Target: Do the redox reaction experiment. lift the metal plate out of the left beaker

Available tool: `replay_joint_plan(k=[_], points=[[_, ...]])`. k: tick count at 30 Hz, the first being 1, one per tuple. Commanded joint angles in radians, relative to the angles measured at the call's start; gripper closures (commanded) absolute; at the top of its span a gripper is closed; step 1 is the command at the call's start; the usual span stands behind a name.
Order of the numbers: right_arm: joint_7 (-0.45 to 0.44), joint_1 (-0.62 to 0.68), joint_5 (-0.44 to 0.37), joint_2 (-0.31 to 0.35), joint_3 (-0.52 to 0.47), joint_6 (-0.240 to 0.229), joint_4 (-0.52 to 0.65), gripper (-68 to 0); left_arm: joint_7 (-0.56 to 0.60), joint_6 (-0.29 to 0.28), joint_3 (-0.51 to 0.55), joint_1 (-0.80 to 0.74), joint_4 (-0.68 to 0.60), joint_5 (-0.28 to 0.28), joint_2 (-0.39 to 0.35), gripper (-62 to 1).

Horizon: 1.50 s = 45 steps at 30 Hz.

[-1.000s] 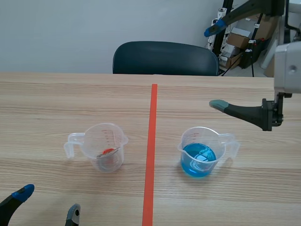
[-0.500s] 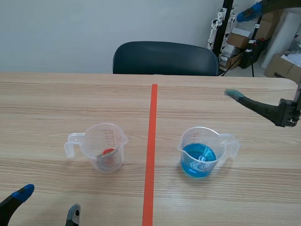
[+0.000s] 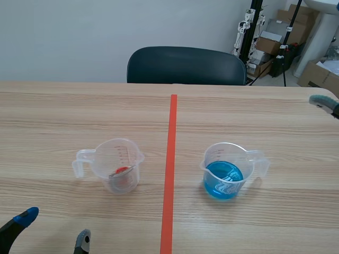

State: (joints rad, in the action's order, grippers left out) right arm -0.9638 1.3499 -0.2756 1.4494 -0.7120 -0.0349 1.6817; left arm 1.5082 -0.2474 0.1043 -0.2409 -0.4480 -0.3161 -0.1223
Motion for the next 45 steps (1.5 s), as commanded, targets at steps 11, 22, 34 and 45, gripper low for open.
replay_joint_plan(k=[11, 22, 34, 45], points=[[0.038, -0.231, 0.013, -0.235, -0.009, -0.163, 0.029, -67.9, -0.095, -0.003, 0.008, -0.019, -0.010, 0.005, -0.012, -62.3], [0.089, -0.456, 0.098, -0.350, 0.118, -0.304, 0.051, -67.9, -0.080, -0.003, 0.009, -0.138, -0.047, 0.094, -0.040, -62.3], [0.109, -0.668, 0.297, -0.439, 0.385, -0.302, 0.051, -67.9, -0.032, -0.003, 0.009, -0.135, -0.115, 0.116, -0.047, -62.3], [0.157, -0.916, 0.423, -0.438, 0.663, -0.303, 0.051, -67.9, 0.021, -0.003, 0.009, -0.084, -0.116, -0.007, -0.045, -62.3]])
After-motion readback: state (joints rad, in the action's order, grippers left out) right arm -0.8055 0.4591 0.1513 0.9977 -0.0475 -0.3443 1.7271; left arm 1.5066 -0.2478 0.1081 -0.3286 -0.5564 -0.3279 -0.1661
